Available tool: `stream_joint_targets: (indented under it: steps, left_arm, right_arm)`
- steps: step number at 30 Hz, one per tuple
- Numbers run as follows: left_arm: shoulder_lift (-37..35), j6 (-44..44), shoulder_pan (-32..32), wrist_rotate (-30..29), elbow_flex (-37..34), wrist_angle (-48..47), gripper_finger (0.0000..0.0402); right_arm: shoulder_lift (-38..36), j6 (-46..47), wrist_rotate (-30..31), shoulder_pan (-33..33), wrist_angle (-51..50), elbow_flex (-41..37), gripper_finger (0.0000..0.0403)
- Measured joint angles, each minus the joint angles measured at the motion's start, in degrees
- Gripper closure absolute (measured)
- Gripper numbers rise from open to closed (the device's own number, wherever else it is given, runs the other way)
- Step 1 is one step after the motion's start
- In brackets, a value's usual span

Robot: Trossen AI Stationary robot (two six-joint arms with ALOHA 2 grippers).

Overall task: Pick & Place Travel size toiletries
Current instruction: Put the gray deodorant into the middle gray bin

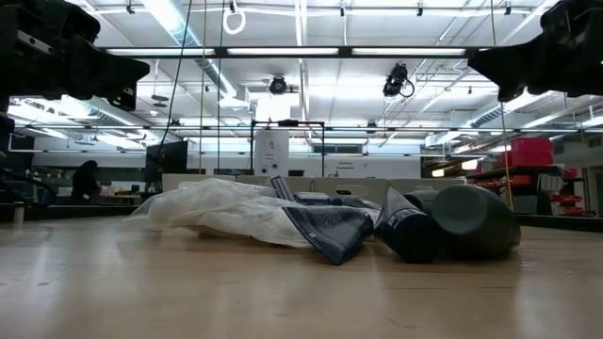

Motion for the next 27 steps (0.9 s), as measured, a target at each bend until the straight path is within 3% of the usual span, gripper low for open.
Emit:
stream_joint_targets:
  steps: [11,27]
  left_arm:
    - [0.02,0.00,-0.01,0.00,0.00,0.00,0.0385]
    - [0.02,0.00,0.00,0.00,-0.01,0.01,0.0386]
  right_arm:
    - [3.49,0.00,1.25,0.00,6.31,0.75,0.0323]
    - [23.15,-0.68,1.23,0.00,6.02,14.29,0.0323]
